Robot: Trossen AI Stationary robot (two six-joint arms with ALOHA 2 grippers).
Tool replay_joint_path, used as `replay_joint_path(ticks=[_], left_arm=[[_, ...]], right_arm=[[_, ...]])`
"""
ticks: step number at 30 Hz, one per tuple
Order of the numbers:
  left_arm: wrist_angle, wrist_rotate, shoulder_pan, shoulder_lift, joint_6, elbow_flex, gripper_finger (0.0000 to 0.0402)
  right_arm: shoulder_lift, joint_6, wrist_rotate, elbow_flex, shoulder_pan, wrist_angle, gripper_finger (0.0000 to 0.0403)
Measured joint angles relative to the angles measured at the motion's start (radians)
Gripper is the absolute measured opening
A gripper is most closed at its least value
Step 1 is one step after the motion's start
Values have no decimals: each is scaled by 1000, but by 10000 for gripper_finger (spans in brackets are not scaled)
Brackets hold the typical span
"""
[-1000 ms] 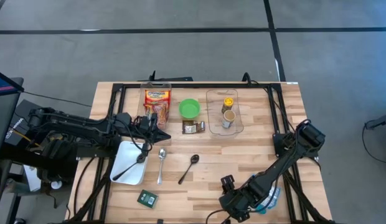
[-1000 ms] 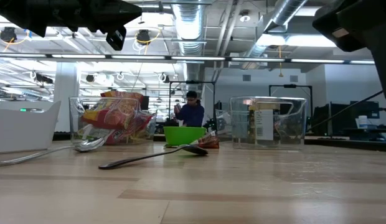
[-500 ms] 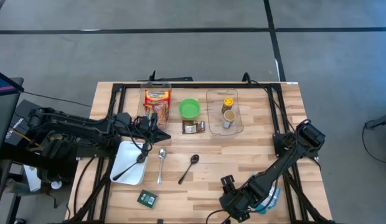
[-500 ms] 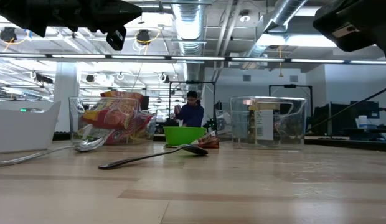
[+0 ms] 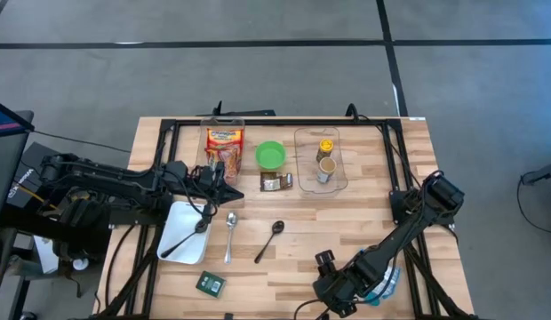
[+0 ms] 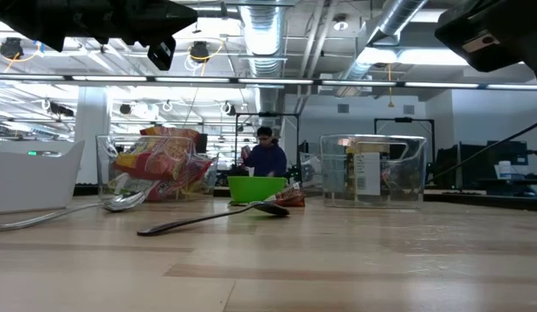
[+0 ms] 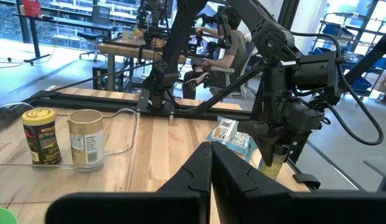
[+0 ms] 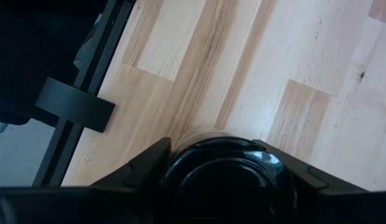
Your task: Pick & Place Food Item
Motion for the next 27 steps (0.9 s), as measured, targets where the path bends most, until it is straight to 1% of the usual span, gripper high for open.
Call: replay_joint_path(ticks=[3, 7, 12, 17, 23, 27], left_arm=[[0, 0, 0, 0, 0, 0, 1], [0, 0, 0, 0, 0, 0, 1], [0, 0, 0, 0, 0, 0, 1], [0, 0, 0, 0, 0, 0, 1], [0, 0, 0, 0, 0, 0, 1], [0, 0, 0, 0, 0, 0, 1]], right_arm=[[0, 0, 0, 0, 0, 0, 192], [0, -5, -1, 0, 0, 0, 194], [0, -7, -1, 0, 0, 1, 215], [0, -8, -1, 0, 0, 2, 191], [0, -8, -1, 0, 0, 2, 191], [0, -8, -1, 0, 0, 4, 202]])
